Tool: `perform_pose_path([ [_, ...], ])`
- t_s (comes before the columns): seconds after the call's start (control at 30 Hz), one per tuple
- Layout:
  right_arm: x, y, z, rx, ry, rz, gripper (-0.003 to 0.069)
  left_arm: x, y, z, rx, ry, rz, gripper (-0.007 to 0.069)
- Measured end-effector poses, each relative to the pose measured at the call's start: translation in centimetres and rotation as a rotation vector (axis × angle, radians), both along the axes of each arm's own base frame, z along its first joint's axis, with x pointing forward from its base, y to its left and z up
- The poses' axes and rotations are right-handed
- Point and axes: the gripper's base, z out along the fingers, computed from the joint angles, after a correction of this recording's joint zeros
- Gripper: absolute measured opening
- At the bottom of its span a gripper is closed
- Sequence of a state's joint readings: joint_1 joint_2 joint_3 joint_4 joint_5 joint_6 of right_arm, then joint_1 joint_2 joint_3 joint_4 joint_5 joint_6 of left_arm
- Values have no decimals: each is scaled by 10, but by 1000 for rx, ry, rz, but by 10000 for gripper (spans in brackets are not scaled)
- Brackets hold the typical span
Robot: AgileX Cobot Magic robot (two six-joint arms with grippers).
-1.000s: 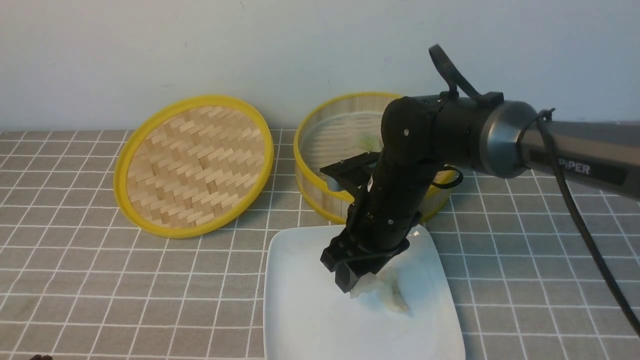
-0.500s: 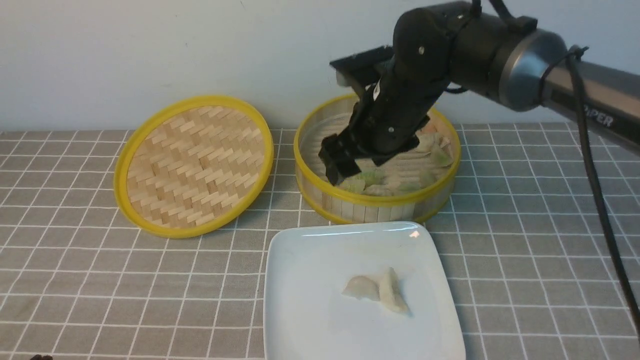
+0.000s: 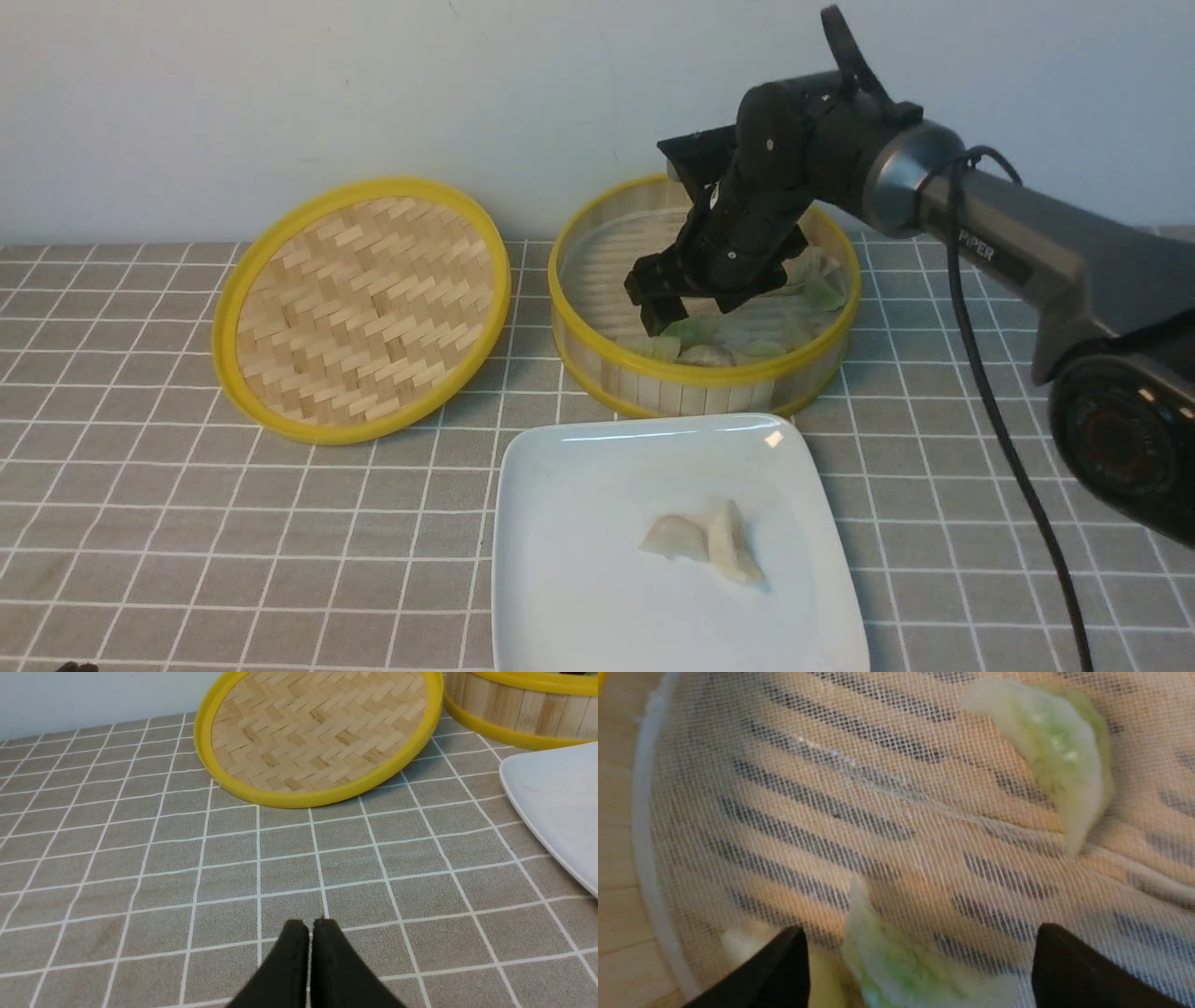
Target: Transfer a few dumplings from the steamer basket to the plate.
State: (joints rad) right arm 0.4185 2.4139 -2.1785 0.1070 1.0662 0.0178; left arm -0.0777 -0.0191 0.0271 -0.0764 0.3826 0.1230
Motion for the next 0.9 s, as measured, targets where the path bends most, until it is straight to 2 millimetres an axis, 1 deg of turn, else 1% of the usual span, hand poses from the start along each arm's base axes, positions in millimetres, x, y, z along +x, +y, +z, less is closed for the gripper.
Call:
perform_pose_path([
  [0.07, 2, 1, -9, 1, 9, -11, 561, 0, 0, 0, 0, 0, 0, -5],
  [0.13, 3, 1, -12, 5, 10, -20, 526, 0, 0, 0, 0, 0, 0, -5],
  [0.2, 3, 1, -12, 6, 10, -24, 437, 0, 0, 0, 0, 0, 0, -5],
  [0.23, 3, 1, -12, 7, 10, -25, 426, 0, 0, 0, 0, 0, 0, -5],
  [0.27, 3, 1, -13, 2, 18, -23, 302, 0, 0, 0, 0, 0, 0, -5],
  [0.3, 3, 1, -13, 2, 18, -23, 302, 0, 0, 0, 0, 0, 0, -5],
  [0.33, 3, 1, -12, 0, 22, -22, 192, 0, 0, 0, 0, 0, 0, -5],
  [0.37, 4, 1, -11, -1, 23, -22, 168, 0, 0, 0, 0, 0, 0, -5],
  [0.47, 4, 2, -3, -1, 24, -19, 185, 0, 0, 0, 0, 0, 0, -5],
  [0.6, 6, 2, 33, 17, -18, -12, 187, 0, 0, 0, 0, 0, 0, -5],
  [0.63, 6, 2, 37, 20, -26, -12, 187, 0, 0, 0, 0, 0, 0, -5],
  [0.67, 6, 1, 46, 24, -35, -11, 187, 0, 0, 0, 0, 0, 0, -5],
  [0.7, 5, 1, 59, 37, -63, -10, 187, 0, 0, 0, 0, 0, 0, -5],
  [0.73, 4, 0, 78, 55, -105, -12, 187, 0, 0, 0, 0, 0, 0, -5],
  [0.8, 3, -2, 90, 71, -127, -14, 187, 0, 0, 0, 0, 0, 0, -5],
  [0.83, -4, -4, 107, 107, -141, -11, 187, 0, 0, 0, 0, 0, 0, -5],
  [0.87, -6, -4, 113, 112, -146, -7, 187, 0, 0, 0, 0, 0, 0, -5],
  [0.9, -18, -4, 128, 143, -141, 18, 187, 0, 0, 0, 1, 0, 0, -5],
])
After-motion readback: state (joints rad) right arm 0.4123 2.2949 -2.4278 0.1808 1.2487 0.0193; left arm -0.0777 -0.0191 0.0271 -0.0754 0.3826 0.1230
